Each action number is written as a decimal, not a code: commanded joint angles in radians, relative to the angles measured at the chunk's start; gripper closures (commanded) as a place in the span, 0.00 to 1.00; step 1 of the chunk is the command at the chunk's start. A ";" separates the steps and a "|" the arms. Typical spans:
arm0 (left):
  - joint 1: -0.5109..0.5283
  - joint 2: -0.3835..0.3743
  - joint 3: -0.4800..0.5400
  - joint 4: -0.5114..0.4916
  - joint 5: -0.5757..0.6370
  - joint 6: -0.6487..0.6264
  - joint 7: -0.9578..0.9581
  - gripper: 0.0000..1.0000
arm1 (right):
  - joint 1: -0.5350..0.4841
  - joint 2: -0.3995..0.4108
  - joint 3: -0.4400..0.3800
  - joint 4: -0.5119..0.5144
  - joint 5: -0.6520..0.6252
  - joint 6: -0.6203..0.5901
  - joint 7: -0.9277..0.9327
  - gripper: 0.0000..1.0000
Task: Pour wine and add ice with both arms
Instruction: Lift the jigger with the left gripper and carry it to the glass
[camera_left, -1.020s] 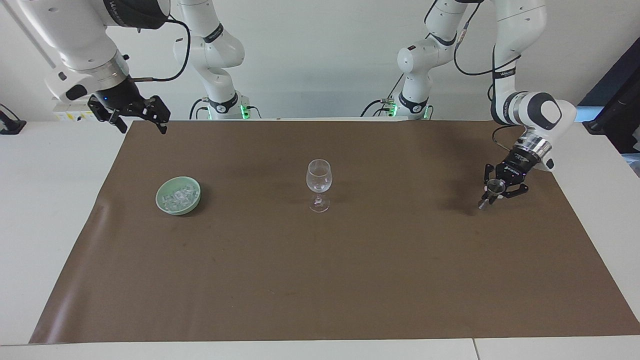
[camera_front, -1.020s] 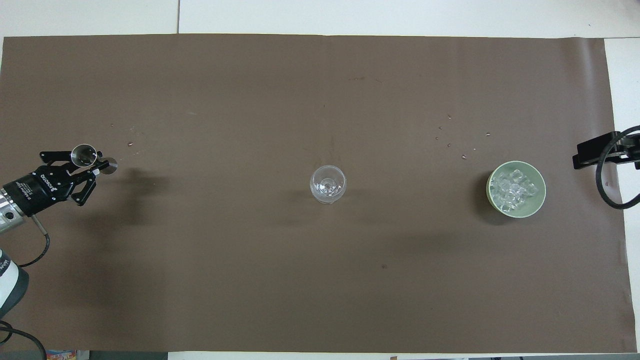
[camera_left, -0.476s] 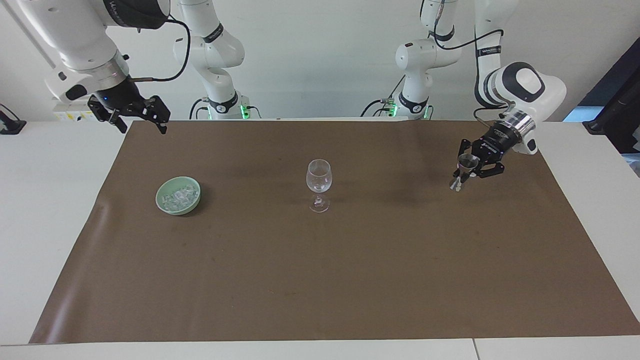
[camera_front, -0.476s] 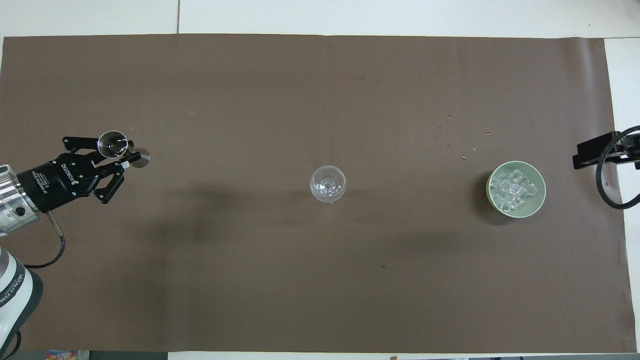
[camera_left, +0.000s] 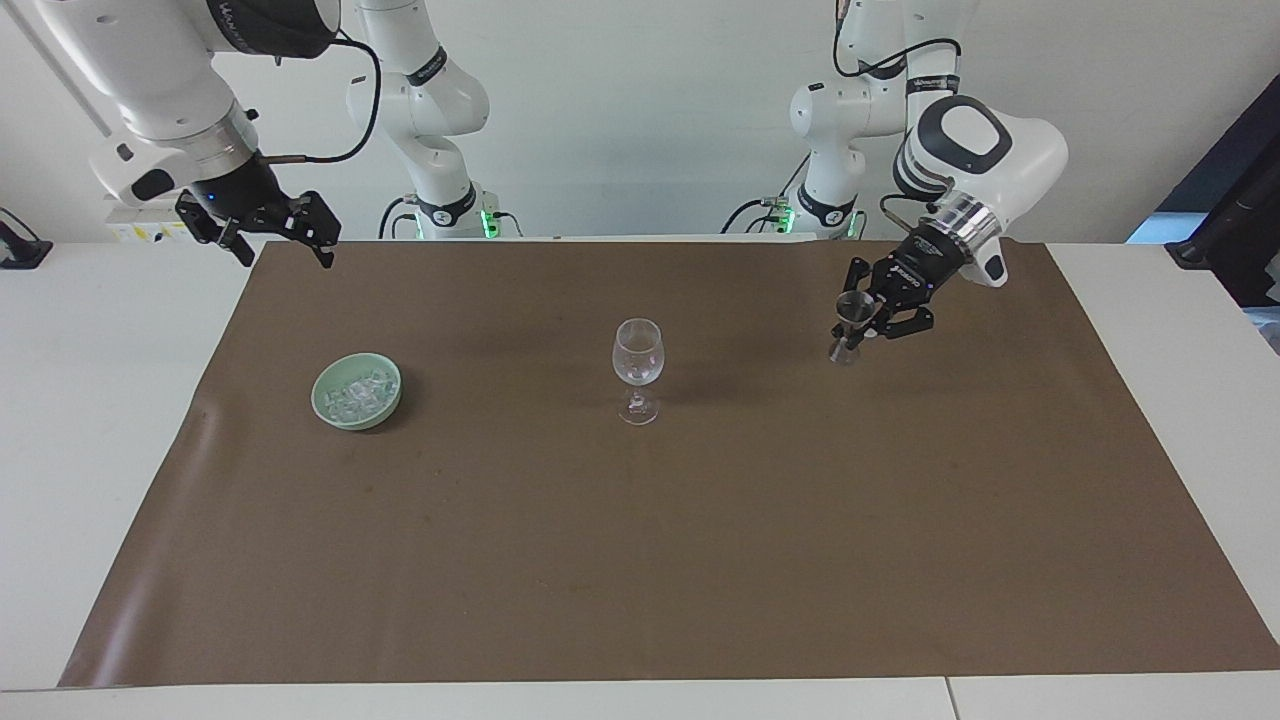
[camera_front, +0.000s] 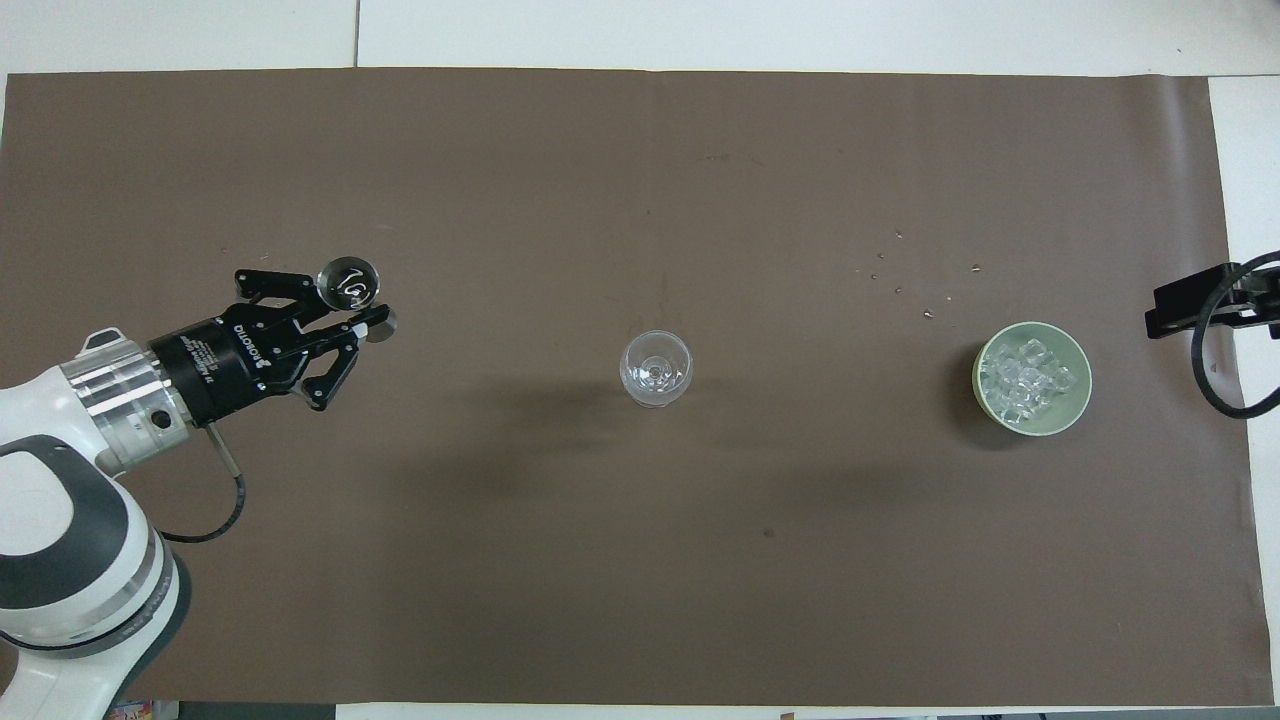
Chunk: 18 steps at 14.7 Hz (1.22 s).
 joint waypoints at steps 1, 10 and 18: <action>-0.004 -0.007 -0.120 0.002 -0.011 0.133 -0.084 1.00 | -0.013 -0.017 0.006 -0.020 0.005 0.011 -0.013 0.00; -0.015 0.074 -0.361 0.081 0.018 0.355 -0.178 1.00 | -0.013 -0.017 0.006 -0.020 0.005 0.011 -0.013 0.00; -0.104 0.188 -0.405 0.120 0.183 0.508 -0.175 1.00 | -0.013 -0.017 0.006 -0.020 0.005 0.011 -0.013 0.00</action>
